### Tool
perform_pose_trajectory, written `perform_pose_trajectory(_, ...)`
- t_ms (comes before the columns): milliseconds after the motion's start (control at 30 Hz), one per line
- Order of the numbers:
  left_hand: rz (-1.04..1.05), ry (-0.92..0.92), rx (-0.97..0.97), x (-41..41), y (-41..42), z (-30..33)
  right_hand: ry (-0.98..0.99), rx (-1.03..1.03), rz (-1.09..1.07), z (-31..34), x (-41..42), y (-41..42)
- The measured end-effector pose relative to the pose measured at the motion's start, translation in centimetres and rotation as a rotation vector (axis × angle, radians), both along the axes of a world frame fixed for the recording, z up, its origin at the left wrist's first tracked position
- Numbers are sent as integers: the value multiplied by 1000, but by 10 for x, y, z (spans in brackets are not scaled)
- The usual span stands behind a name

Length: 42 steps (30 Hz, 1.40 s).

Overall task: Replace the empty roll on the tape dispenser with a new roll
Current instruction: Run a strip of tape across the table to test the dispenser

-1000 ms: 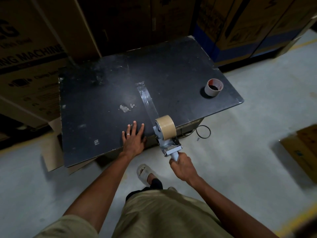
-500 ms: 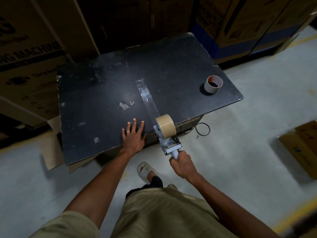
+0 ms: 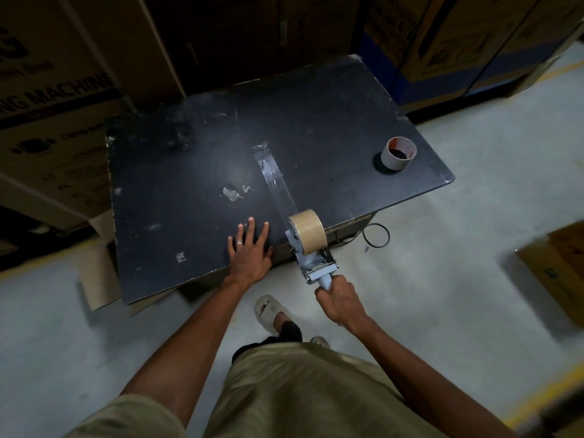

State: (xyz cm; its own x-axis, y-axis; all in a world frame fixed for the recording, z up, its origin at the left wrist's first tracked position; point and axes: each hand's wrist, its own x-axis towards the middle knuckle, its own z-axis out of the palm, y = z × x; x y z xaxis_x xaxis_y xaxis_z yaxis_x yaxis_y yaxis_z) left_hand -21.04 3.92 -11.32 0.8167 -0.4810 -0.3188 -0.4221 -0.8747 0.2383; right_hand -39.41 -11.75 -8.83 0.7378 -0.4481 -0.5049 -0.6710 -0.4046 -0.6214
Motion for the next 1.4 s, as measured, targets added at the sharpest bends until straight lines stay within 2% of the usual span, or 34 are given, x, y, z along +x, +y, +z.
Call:
perform_pose_trajectory(1133, 0, 15, -4, 3, 2, -1, -23, -38, 41, 16, -6, 7)
perform_pose_trajectory(1400, -5, 9, -8, 1, 2, 1, 47, 10, 26, 12, -4, 8)
